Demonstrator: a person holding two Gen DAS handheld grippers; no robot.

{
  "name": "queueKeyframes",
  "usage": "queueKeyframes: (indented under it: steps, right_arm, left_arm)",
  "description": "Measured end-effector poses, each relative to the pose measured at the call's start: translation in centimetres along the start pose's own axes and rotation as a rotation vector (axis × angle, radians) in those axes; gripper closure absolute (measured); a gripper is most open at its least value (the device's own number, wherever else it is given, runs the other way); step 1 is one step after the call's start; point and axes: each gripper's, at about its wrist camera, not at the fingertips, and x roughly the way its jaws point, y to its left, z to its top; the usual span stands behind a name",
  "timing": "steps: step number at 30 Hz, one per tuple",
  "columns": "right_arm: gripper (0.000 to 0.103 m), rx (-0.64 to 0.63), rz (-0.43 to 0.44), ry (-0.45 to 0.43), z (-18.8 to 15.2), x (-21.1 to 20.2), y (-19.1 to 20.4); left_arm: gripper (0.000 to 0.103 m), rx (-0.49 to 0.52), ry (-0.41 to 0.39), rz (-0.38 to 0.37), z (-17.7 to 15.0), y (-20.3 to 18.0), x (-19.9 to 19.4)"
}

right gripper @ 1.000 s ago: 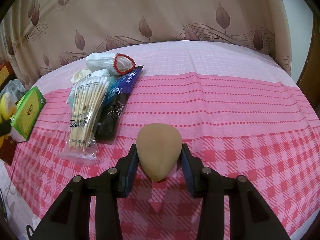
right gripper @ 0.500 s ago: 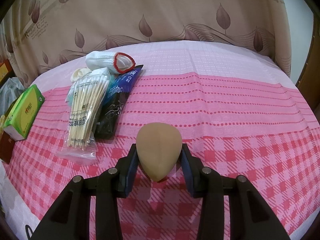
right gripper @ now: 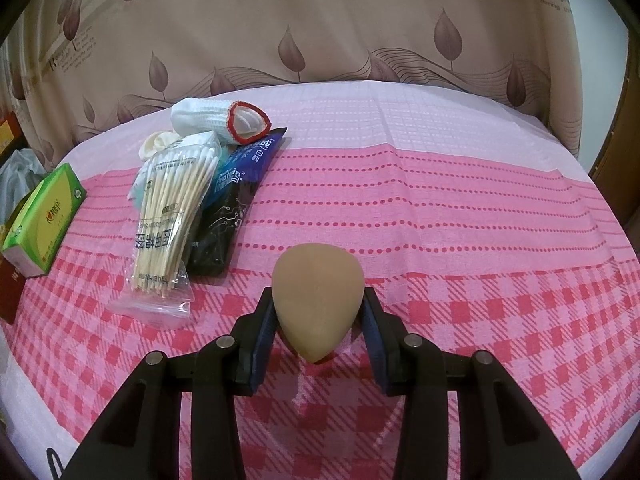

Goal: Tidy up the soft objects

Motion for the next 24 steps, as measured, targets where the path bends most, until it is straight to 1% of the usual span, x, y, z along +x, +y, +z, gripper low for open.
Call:
queueKeyframes:
  steps: [8, 16, 24]
  right_arm:
    - [0.065, -0.003, -0.004, 0.001, 0.0, 0.1, 0.2]
    - [0.065, -0.005, -0.008, 0.002, 0.0, 0.1, 0.2]
    - [0.065, -0.005, -0.013, 0.003, 0.0, 0.1, 0.3]
  left_arm:
    - [0.065, -0.035, 0.035, 0.036, 0.1, 2.1, 2.5]
    - [0.065, -0.039, 0.057, 0.065, 0.2, 3.1, 4.2]
    - [0.065, -0.040, 0.083, 0.078, -0.2, 3.8, 5.6]
